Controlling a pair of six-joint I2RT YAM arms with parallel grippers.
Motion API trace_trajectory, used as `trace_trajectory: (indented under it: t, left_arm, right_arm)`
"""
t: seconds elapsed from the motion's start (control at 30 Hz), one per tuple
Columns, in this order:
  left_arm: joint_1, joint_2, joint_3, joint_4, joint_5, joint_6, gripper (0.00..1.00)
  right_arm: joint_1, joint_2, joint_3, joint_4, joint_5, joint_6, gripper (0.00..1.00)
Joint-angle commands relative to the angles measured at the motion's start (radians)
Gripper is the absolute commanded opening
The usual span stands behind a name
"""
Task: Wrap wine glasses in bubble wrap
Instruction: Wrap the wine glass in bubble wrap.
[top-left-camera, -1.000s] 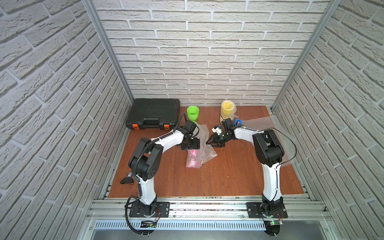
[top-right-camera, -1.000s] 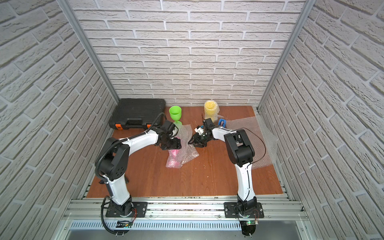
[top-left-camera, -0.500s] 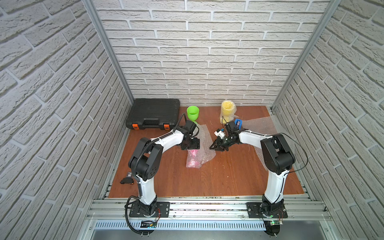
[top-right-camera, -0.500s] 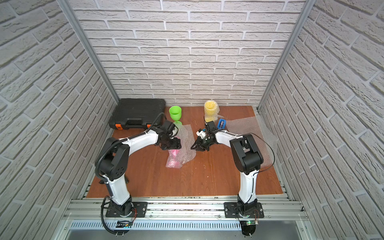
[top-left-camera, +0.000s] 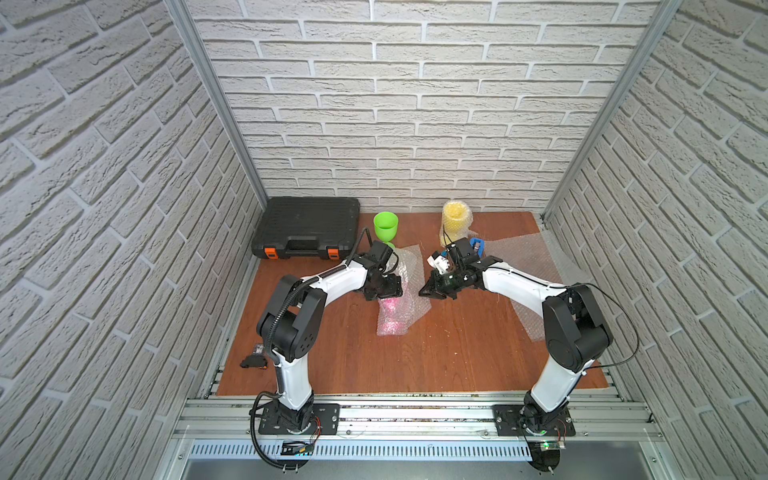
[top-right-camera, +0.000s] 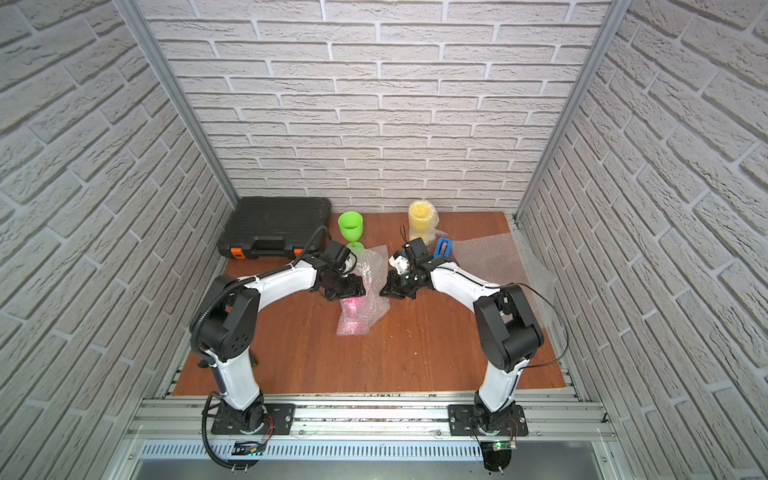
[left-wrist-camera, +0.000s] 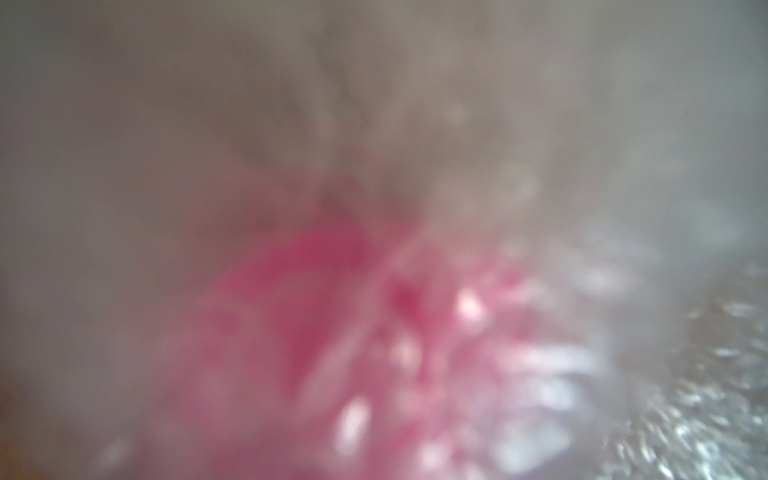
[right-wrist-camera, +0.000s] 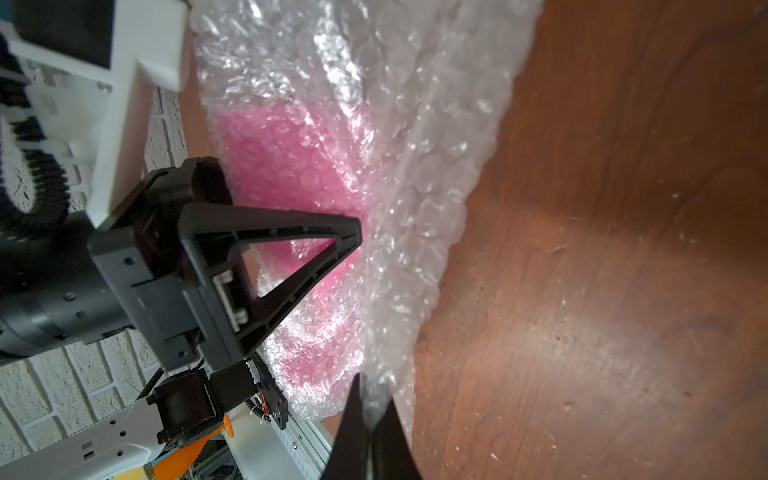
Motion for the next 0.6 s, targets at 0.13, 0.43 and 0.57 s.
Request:
trace_trajectory:
  t: [0.13, 0.43, 0.57]
  left_arm:
    - [0.007, 0.027, -0.018, -0.018, -0.012, -0.044, 0.72]
    - [0.013, 0.033, -0.027, 0.023, 0.019, -0.106, 0.72]
    - [0.016, 0.038, -0.028, 0.032, 0.025, -0.13, 0.71]
  right_arm:
    - [0.128, -0.051, 0.056, -0.01, 0.083, 0.081, 0.02]
    - [0.272, 0.009, 0.111, -0.034, 0.211, 0.119, 0.02]
    - [0.324, 0.021, 0.111, -0.045, 0.303, 0.125, 0.09]
